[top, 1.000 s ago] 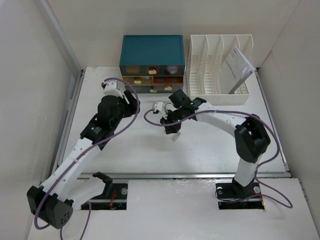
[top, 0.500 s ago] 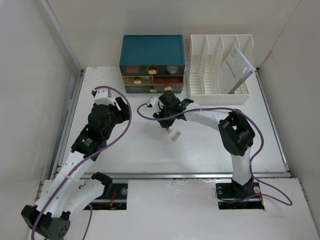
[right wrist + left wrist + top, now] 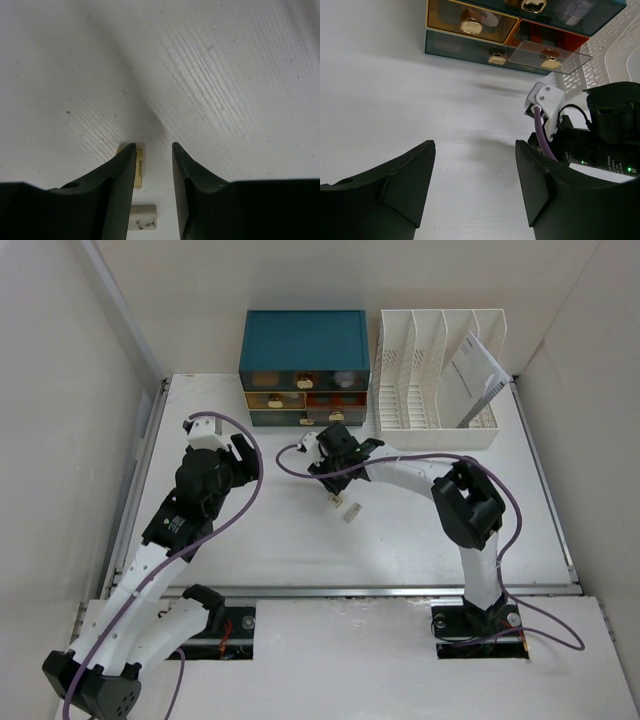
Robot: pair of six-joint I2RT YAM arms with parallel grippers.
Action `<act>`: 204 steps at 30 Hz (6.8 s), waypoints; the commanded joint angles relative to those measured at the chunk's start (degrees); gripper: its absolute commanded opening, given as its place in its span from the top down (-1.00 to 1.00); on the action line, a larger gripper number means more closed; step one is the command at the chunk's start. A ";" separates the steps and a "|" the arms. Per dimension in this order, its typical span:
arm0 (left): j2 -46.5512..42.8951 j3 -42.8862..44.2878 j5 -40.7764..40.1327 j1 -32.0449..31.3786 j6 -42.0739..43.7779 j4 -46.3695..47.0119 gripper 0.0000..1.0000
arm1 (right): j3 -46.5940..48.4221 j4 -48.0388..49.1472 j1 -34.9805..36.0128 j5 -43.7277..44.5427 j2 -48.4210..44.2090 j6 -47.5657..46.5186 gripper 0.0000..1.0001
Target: Organize the desk
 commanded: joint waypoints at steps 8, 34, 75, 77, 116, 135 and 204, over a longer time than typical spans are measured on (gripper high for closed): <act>-0.65 -0.41 0.16 0.08 0.80 1.33 -0.27 | -2.57 -0.39 0.53 -1.60 -2.60 0.40 0.14; -0.65 -0.41 0.16 0.08 0.80 1.86 -0.27 | -6.43 -1.54 1.67 -4.94 -7.53 -3.46 -0.05; -0.65 -0.41 0.16 0.08 0.80 1.86 -0.30 | -2.48 -5.67 -0.09 -6.35 -0.67 -13.93 0.31; -0.65 -0.41 0.68 0.08 0.80 1.86 -0.30 | -2.48 -4.96 -0.09 -5.65 -1.20 -13.92 0.57; -0.65 -0.94 2.88 0.08 1.33 1.86 -0.30 | 45.08 -12.43 -15.56 0.86 8.65 -13.58 0.81; -0.65 -0.94 2.88 0.08 1.33 1.86 -0.30 | 42.60 -10.76 -15.03 -0.90 7.06 -13.57 0.81; 47.24 15.31 8.95 -23.13 0.98 2.65 0.03 | -5.47 -4.44 -25.40 -26.12 -36.60 -13.84 0.21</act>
